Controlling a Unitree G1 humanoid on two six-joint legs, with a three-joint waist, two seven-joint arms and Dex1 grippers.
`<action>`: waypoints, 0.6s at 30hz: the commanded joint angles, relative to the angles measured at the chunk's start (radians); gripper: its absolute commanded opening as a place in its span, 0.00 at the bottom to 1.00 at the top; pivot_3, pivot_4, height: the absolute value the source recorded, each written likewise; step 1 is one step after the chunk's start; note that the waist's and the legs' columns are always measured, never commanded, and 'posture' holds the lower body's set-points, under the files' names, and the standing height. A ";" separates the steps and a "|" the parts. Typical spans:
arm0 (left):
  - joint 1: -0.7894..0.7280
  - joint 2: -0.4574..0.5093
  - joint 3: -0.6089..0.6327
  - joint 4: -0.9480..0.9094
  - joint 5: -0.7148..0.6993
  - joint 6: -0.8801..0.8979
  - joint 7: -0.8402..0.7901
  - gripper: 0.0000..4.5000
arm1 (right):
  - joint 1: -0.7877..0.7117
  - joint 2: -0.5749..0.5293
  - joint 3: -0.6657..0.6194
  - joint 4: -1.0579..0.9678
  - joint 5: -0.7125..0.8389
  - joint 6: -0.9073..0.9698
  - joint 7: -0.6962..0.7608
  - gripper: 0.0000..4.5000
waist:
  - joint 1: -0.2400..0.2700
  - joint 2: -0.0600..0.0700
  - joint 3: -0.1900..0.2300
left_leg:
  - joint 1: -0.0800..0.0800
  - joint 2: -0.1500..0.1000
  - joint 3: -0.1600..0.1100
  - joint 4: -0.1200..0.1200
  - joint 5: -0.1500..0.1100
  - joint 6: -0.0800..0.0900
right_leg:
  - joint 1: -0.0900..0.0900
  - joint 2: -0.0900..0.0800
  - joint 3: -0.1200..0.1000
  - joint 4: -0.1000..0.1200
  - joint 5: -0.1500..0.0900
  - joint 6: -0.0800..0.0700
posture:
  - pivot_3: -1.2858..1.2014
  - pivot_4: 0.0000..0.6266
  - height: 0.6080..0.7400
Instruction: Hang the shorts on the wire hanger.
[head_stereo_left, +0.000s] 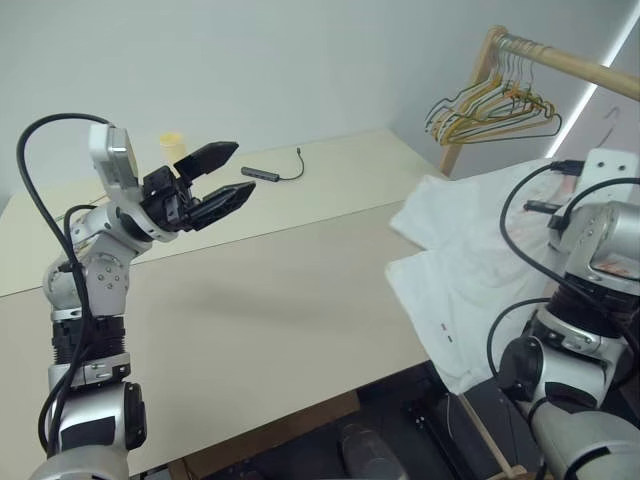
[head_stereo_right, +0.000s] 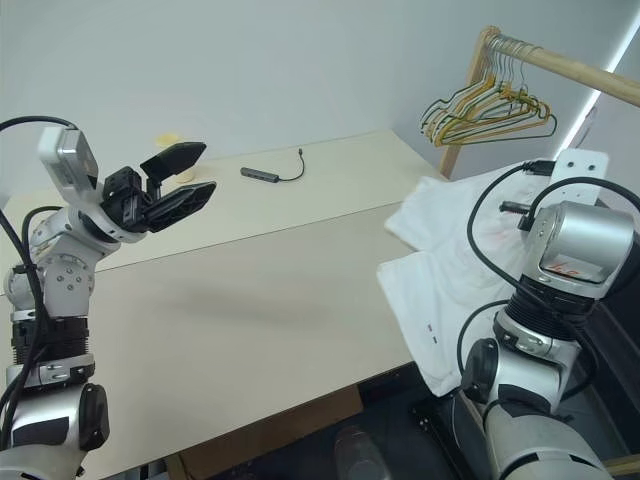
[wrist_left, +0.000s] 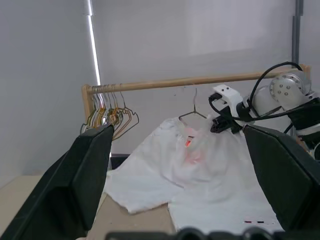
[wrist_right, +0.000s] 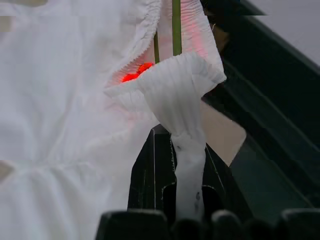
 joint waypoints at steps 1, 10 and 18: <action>-0.006 -0.009 0.022 -0.056 -0.037 0.015 0.031 0.99 | -0.052 0.038 -0.031 -0.022 -0.038 -0.145 -0.096 0.00 | -0.006 0.000 0.000 | 0.000 0.000 0.000 0.000 0.000 0.000 | 0.000 0.000 0.000 0.000 0.000 0.000 | 0.38 0.00 1.00; 0.022 -0.050 0.028 -0.144 -0.083 0.055 0.127 0.99 | -0.192 0.031 -0.106 0.289 -0.011 -0.425 -0.241 0.00 | -0.031 0.000 0.000 | 0.005 -0.002 0.004 -0.001 0.000 0.000 | 0.003 -0.001 0.006 -0.001 0.002 0.003 | 0.39 0.00 1.00; 0.055 -0.076 0.040 -0.197 -0.130 0.060 0.156 0.99 | -0.306 -0.066 -0.161 0.604 0.046 -0.635 -0.350 0.00 | -0.033 0.000 0.000 | 0.014 -0.002 0.005 -0.003 0.000 0.001 | 0.014 0.000 0.007 -0.007 0.001 0.004 | 0.39 0.00 1.00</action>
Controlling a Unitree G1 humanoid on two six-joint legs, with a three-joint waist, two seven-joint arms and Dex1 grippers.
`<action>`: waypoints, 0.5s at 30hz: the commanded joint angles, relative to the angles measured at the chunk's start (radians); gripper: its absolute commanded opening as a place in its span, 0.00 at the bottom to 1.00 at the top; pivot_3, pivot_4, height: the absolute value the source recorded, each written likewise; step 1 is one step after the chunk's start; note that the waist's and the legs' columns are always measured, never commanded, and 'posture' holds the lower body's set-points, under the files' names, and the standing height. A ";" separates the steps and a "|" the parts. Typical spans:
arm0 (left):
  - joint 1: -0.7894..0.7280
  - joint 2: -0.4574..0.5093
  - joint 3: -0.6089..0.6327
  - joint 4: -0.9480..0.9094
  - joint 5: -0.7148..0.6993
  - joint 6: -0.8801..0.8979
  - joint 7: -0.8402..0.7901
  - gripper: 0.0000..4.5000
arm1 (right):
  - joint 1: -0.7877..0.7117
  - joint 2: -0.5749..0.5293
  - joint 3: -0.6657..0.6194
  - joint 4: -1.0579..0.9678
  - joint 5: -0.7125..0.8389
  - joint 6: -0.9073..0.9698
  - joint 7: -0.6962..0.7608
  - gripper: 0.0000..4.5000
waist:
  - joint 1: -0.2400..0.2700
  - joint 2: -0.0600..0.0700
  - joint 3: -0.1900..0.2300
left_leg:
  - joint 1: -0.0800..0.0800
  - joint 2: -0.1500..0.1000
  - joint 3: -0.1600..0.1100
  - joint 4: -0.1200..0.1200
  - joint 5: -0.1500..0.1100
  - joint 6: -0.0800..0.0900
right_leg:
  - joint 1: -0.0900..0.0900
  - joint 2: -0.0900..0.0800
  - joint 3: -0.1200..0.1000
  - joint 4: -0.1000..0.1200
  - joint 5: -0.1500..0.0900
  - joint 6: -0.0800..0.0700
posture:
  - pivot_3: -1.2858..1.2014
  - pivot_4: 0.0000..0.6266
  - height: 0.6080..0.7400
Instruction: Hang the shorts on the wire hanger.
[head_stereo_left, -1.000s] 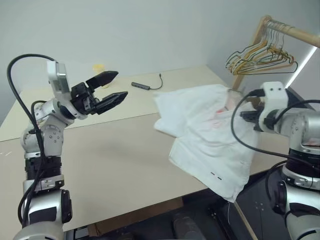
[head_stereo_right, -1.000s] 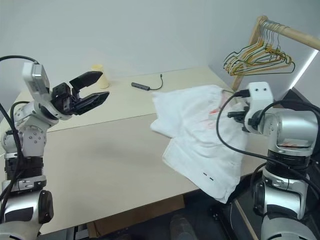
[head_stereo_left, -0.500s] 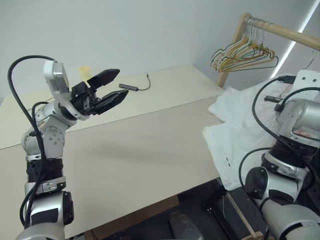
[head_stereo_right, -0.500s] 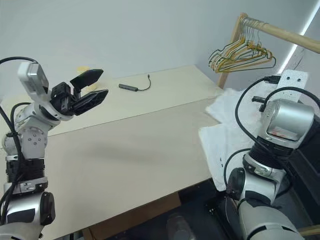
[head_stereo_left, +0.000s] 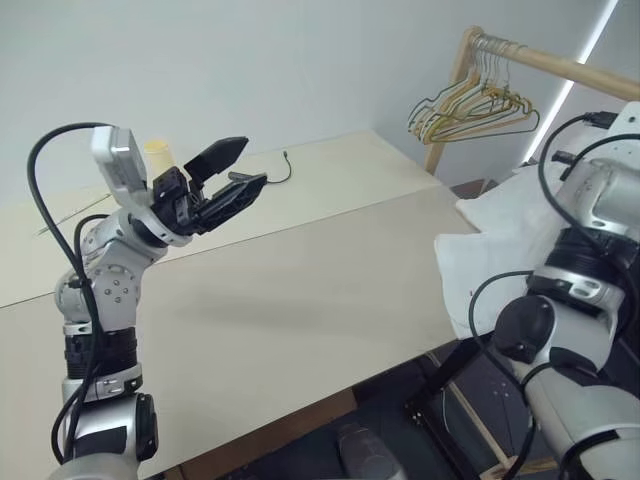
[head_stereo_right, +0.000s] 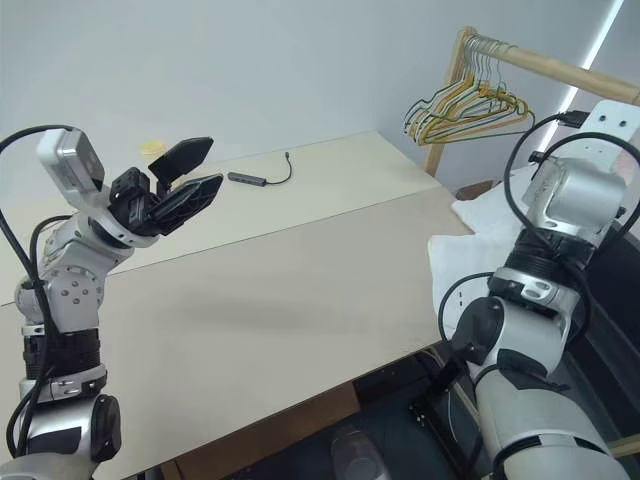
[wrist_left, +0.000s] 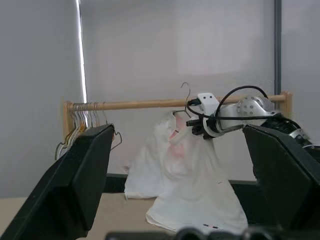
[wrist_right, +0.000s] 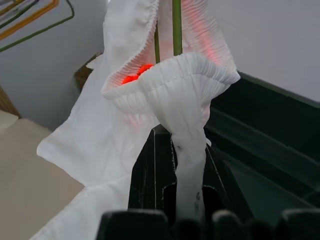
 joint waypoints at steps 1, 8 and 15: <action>-0.004 -0.006 0.026 -0.041 -0.034 -0.007 0.016 0.99 | -0.075 -0.054 -0.020 0.090 0.035 -0.109 -0.050 0.00 | 0.000 0.000 0.000 | 0.000 0.000 0.000 0.000 0.000 0.000 | 0.001 0.000 0.000 -0.001 0.000 0.000 | 0.39 0.00 1.00; 0.000 -0.005 0.011 -0.050 -0.027 -0.009 0.025 0.99 | -0.176 -0.164 -0.104 0.362 0.152 -0.181 -0.096 0.00 | 0.002 0.000 0.000 | -0.001 -0.001 0.001 0.000 -0.001 0.001 | 0.001 0.000 0.001 -0.004 0.001 0.001 | 0.39 0.00 1.00; 0.004 -0.001 0.013 -0.054 -0.030 -0.007 0.029 0.99 | -0.224 -0.232 -0.182 0.570 0.279 -0.168 -0.152 0.00 | 0.002 0.000 0.000 | -0.001 0.000 0.003 -0.004 -0.001 0.001 | 0.003 0.002 0.002 -0.013 0.003 0.003 | 0.39 0.00 1.00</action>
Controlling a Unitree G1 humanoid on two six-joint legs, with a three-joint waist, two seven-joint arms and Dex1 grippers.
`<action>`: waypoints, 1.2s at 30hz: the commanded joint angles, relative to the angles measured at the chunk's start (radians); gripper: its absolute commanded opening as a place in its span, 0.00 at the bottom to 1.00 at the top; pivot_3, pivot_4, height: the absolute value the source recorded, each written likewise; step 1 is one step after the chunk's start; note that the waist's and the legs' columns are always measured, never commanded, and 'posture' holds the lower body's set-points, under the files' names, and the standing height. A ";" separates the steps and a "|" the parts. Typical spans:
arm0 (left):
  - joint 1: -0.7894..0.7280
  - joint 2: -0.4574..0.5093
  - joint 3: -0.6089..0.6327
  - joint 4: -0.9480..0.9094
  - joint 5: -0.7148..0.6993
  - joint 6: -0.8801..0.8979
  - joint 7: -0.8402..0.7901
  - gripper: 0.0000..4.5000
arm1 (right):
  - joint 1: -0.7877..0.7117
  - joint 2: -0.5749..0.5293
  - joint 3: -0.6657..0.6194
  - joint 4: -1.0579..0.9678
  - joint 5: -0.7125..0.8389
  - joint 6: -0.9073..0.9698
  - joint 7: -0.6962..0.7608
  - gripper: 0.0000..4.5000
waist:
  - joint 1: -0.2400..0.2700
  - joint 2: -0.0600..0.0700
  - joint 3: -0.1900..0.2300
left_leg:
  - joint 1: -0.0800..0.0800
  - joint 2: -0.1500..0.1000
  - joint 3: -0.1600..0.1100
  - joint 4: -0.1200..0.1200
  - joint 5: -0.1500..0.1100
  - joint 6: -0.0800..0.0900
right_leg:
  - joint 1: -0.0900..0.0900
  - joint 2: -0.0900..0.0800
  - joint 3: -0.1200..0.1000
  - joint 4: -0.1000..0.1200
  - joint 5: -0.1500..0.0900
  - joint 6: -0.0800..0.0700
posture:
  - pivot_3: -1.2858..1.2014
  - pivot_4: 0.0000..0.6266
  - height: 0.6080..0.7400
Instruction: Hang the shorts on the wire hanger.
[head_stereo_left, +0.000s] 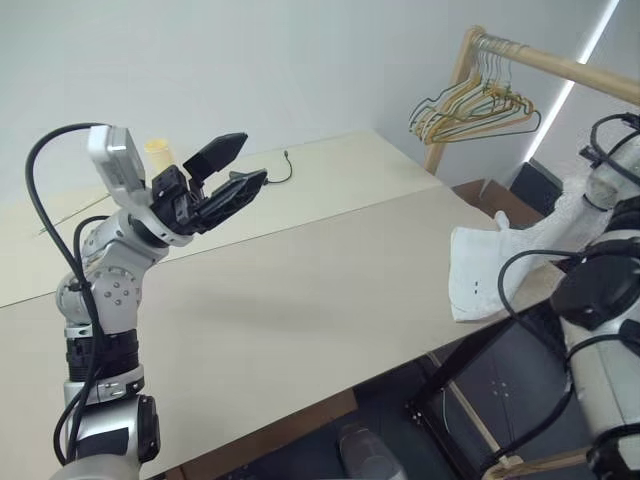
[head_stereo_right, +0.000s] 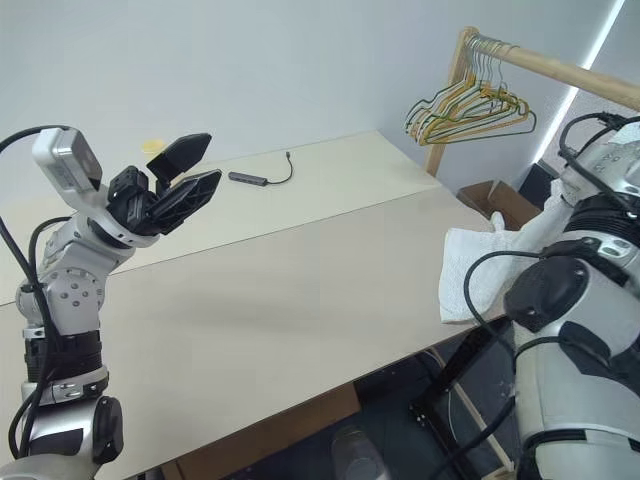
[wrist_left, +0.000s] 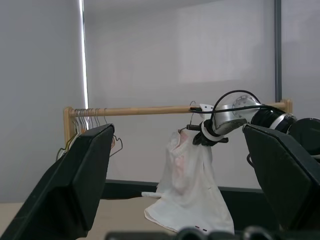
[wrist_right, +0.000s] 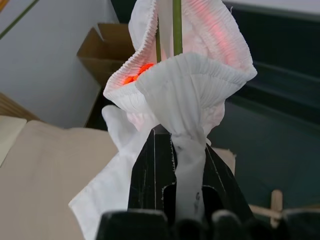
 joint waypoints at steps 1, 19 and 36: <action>-0.001 0.006 0.010 -0.034 -0.010 -0.007 0.004 0.99 | -0.044 -0.027 -0.021 0.058 0.068 -0.025 -0.028 0.00 | 0.000 0.000 0.000 | 0.000 0.000 0.001 0.000 0.000 0.000 | 0.000 0.000 0.001 -0.001 0.000 0.000 | 0.39 0.00 1.00; 0.007 0.011 0.014 -0.047 -0.025 -0.001 -0.007 1.00 | -0.015 -0.051 0.193 0.096 0.034 -0.098 -0.068 0.49 | 0.004 0.000 0.000 | -0.001 0.000 0.004 -0.002 0.000 0.000 | 0.000 0.000 0.004 -0.004 0.001 0.002 | 0.40 0.00 1.00; 0.012 0.007 0.009 -0.038 -0.017 -0.014 -0.017 1.00 | 0.073 0.016 0.571 -0.324 -0.251 -0.224 -0.127 1.00 | 0.004 0.000 0.000 | 0.001 0.000 0.005 -0.003 0.000 0.001 | -0.001 0.001 0.007 -0.003 0.001 0.003 | 0.39 0.00 1.00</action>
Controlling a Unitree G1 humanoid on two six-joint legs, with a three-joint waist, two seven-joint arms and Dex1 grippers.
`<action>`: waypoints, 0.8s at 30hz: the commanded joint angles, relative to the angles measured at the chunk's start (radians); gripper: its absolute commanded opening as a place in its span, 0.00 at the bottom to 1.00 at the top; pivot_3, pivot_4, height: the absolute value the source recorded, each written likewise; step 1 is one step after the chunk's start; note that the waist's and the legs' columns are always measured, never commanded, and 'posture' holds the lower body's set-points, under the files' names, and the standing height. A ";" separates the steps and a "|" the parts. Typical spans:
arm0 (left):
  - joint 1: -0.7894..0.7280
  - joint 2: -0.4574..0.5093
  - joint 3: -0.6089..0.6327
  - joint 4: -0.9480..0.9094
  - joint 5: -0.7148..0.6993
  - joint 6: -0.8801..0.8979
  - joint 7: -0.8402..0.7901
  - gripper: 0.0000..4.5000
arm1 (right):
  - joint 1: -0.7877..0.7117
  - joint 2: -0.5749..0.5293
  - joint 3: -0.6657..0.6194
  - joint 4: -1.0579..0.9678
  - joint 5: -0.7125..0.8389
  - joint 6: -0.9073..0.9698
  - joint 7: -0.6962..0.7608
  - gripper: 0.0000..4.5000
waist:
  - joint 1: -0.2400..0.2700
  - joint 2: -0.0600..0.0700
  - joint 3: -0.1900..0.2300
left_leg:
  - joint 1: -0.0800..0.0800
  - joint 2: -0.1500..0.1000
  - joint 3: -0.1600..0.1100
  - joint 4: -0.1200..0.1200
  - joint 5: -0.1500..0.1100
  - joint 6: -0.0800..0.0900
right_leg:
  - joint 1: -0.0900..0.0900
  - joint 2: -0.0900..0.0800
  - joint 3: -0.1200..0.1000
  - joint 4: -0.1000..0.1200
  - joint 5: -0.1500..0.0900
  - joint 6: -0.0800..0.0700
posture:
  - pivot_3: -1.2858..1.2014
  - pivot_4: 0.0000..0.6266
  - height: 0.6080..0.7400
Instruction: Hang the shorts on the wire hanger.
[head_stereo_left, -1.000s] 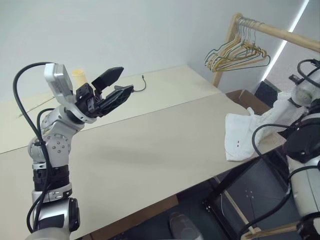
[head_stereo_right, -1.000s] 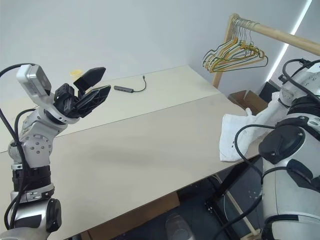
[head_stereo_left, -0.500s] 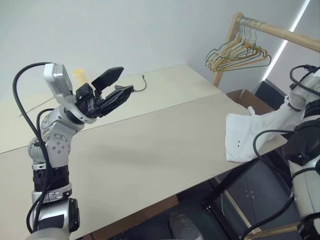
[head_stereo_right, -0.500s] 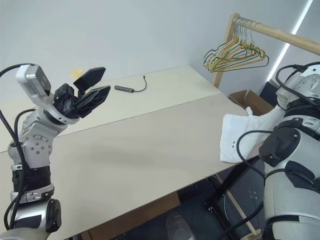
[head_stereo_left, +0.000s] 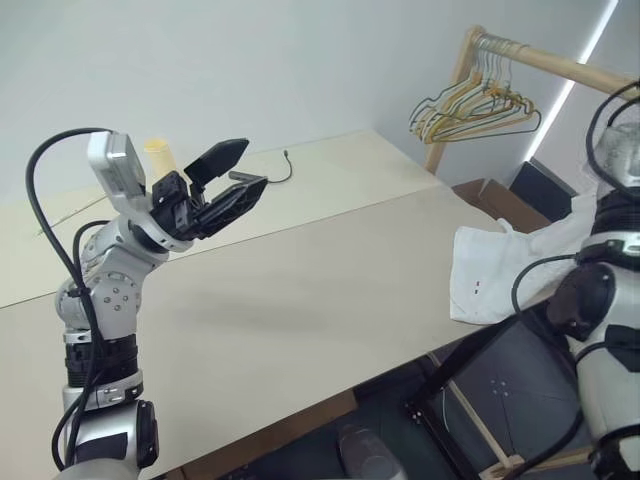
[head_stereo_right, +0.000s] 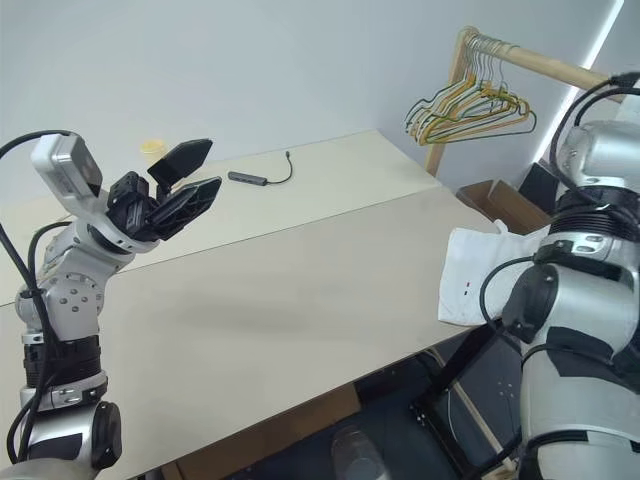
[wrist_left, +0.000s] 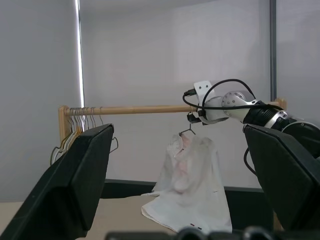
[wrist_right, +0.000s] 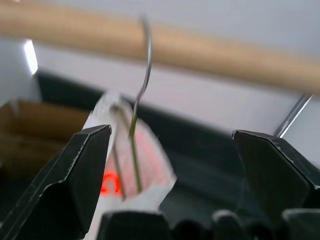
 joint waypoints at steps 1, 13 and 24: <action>-0.013 0.006 0.009 -0.012 -0.004 -0.016 -0.005 1.00 | 0.018 0.011 0.111 -0.143 -0.074 -0.115 0.065 1.00 | -0.002 0.000 0.000 | 0.001 0.000 0.000 0.000 0.000 0.000 | 0.000 0.000 0.000 0.000 0.000 0.000 | 0.39 0.00 1.00; 0.072 0.067 0.045 -0.043 0.020 -0.015 -0.002 1.00 | 0.202 0.127 0.338 -0.398 -0.062 -0.211 0.554 1.00 | 0.000 0.000 0.000 | 0.003 0.001 0.000 0.000 0.000 0.000 | 0.000 0.000 0.001 0.001 0.001 0.001 | 0.41 0.00 1.00; 0.408 0.177 0.163 -0.168 0.109 -0.017 0.098 1.00 | 0.466 0.121 0.499 -0.699 0.033 -0.238 1.081 1.00 | 0.086 0.000 0.000 | 0.002 0.005 -0.002 0.000 0.000 0.000 | -0.002 0.002 0.001 0.002 0.001 0.001 | 0.47 0.00 1.00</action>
